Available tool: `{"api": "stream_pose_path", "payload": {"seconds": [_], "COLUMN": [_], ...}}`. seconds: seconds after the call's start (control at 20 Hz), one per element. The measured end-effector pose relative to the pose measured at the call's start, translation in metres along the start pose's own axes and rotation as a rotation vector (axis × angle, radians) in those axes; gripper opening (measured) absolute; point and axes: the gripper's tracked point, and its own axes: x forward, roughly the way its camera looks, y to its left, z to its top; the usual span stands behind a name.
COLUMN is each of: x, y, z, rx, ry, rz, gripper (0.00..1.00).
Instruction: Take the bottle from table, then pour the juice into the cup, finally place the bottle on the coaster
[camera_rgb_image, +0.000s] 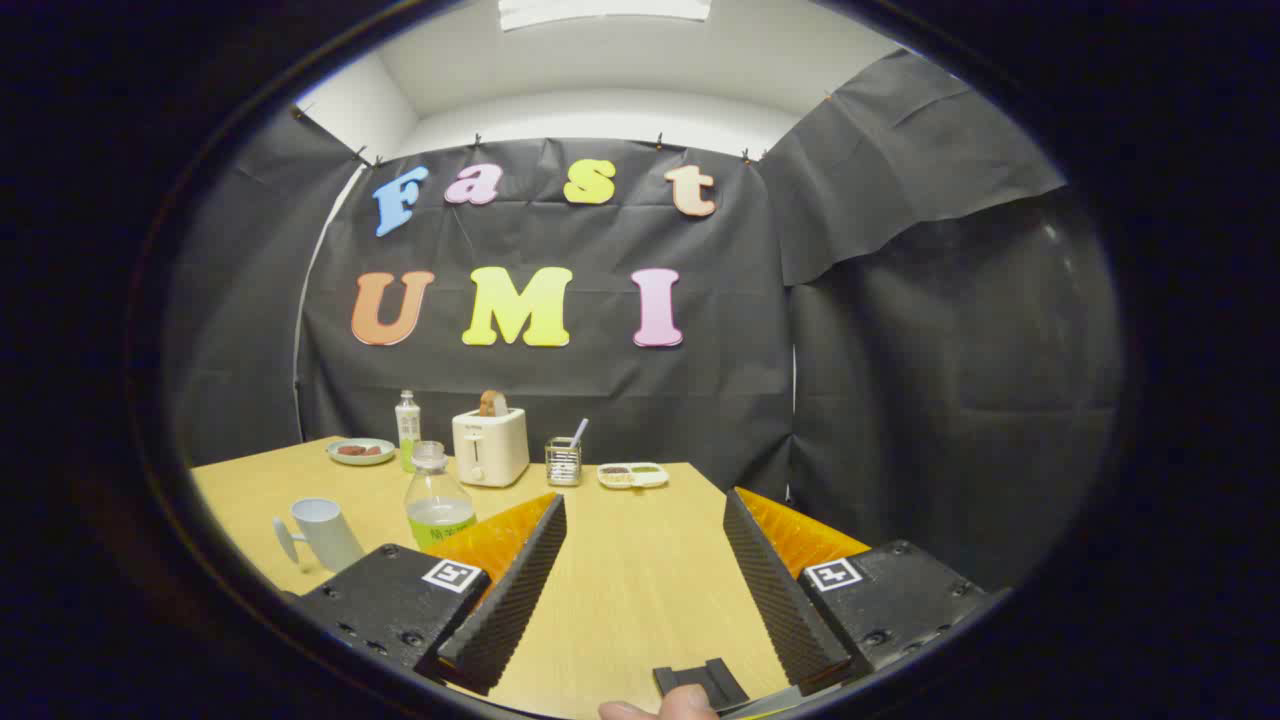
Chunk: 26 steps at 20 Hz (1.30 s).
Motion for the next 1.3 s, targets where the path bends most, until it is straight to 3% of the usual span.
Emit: {"api": "stream_pose_path", "payload": {"seconds": [1.0, 1.3], "x": [-0.002, -0.01], "y": [0.01, 0.045], "z": [-0.01, -0.029], "rx": [0.017, -0.002], "ry": [0.028, 0.05], "rz": [-0.016, 0.071], "gripper": [1.0, 1.0]}}
